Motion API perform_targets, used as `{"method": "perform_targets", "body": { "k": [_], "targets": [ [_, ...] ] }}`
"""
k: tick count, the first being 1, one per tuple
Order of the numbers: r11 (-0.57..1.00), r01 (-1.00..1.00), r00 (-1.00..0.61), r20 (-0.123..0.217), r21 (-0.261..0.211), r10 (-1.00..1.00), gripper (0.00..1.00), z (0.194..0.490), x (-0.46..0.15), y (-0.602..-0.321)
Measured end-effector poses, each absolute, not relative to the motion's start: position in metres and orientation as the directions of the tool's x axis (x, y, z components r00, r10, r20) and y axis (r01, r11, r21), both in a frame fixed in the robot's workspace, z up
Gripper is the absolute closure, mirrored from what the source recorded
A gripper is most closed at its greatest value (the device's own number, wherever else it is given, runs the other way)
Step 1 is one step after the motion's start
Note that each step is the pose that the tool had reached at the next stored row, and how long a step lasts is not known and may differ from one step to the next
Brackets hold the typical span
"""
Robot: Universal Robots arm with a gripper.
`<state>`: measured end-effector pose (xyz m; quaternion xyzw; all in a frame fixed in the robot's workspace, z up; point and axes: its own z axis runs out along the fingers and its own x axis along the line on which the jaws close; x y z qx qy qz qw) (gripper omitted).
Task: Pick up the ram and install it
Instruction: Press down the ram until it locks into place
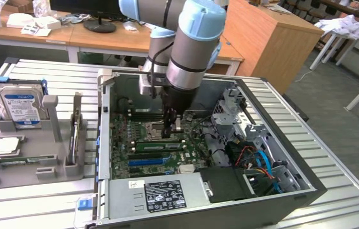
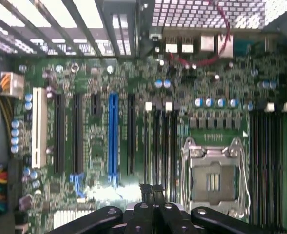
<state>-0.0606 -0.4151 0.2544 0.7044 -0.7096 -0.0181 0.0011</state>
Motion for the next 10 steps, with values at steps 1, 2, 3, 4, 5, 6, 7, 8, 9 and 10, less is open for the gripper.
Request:
{"method": "perform_targets", "body": {
  "k": [1, 2, 3, 4, 5, 6, 7, 8, 9, 10],
  "targets": [
    [0.007, -1.0, -0.008, -0.024, 0.027, -1.0, 0.89, 0.254, -0.063, -0.415],
    [0.007, -1.0, -0.007, -0.024, 0.027, -1.0, 0.89, 0.254, -0.065, -0.415],
    [0.007, -1.0, -0.008, -0.024, 0.027, -1.0, 0.89, 0.254, -0.068, -0.415],
    [0.007, -1.0, -0.008, -0.024, 0.027, -1.0, 0.89, 0.254, -0.07, -0.415],
    [0.007, -1.0, -0.008, -0.024, 0.027, -1.0, 0.89, 0.254, -0.073, -0.415],
    [0.007, -1.0, -0.008, -0.024, 0.027, -1.0, 0.89, 0.254, -0.075, -0.415],
    [0.007, -1.0, -0.007, -0.024, 0.027, -1.0, 0.89, 0.254, -0.078, -0.415],
    [0.007, -1.0, -0.008, -0.024, 0.027, -1.0, 0.89, 0.254, -0.08, -0.415],
    [0.007, -1.0, -0.008, -0.024, 0.027, -1.0, 0.89, 0.254, -0.083, -0.415],
    [0.007, -1.0, -0.008, -0.024, 0.027, -1.0, 0.89, 0.254, -0.085, -0.415]
  ]
}}
